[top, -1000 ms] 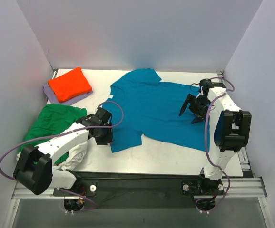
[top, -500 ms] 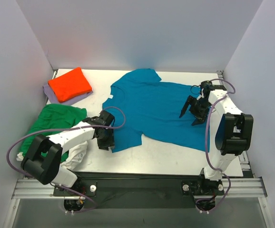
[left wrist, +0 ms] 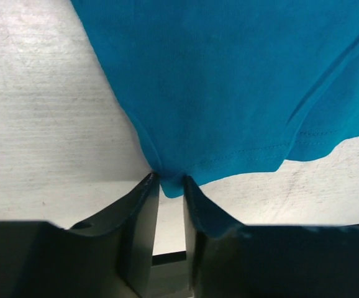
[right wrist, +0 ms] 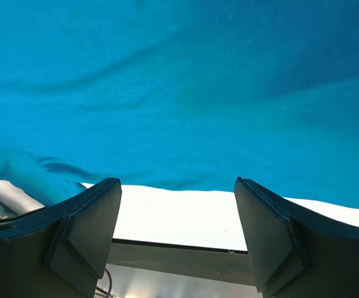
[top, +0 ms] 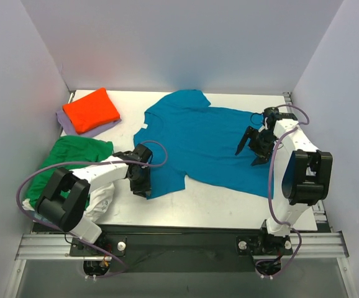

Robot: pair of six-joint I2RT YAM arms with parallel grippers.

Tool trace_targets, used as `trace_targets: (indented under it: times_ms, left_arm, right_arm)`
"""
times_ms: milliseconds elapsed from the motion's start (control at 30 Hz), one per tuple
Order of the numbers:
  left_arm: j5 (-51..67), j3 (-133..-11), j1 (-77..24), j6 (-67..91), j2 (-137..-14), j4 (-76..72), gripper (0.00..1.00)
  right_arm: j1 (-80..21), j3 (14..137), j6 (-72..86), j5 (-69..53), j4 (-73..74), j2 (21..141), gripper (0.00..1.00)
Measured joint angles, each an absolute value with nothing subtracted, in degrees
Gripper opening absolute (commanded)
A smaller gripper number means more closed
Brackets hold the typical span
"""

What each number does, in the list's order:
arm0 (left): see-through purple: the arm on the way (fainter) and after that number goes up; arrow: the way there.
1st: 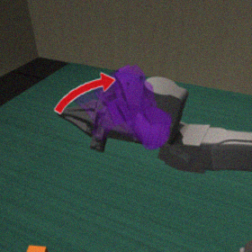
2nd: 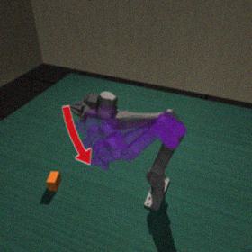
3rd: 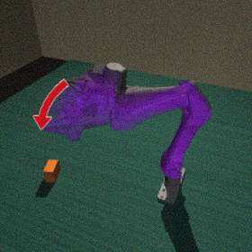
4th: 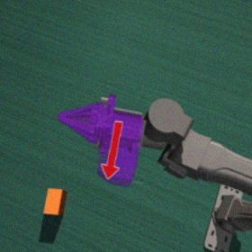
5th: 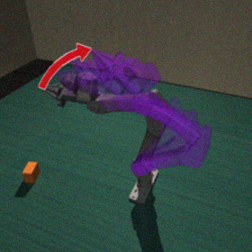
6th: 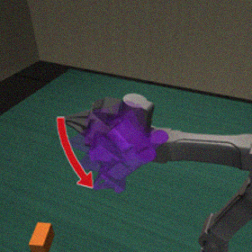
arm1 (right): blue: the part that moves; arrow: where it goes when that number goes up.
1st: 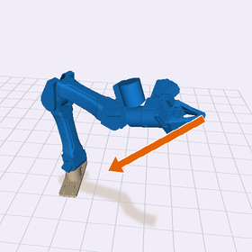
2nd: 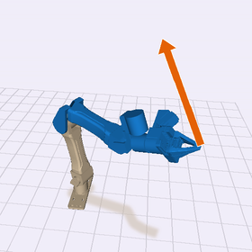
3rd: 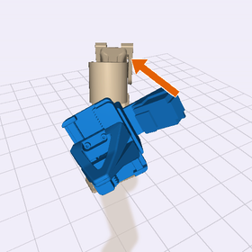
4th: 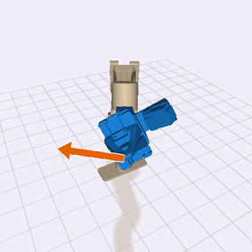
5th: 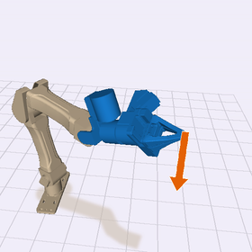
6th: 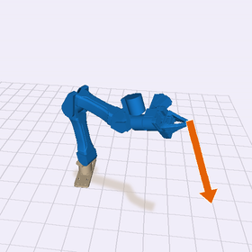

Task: Fold and stack the t-shirts
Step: Grap the side of the flattened tshirt closest away from the robot with both arms

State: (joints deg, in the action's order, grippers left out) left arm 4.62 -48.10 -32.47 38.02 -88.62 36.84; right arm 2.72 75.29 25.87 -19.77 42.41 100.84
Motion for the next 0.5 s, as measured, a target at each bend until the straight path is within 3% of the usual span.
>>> trace_targets:
  times_ms: [300,500]
  left_arm:
    - [6.3,-49.1,-32.5,37.0,-90.1,36.7,0.01]
    - [6.5,-49.1,-32.5,36.8,-90.0,36.9,0.0]
  right_arm:
    - [5.1,70.5,25.7,-19.8,41.8,97.5,0.75]
    - [11.2,63.0,25.3,-18.6,41.5,92.0,0.7]
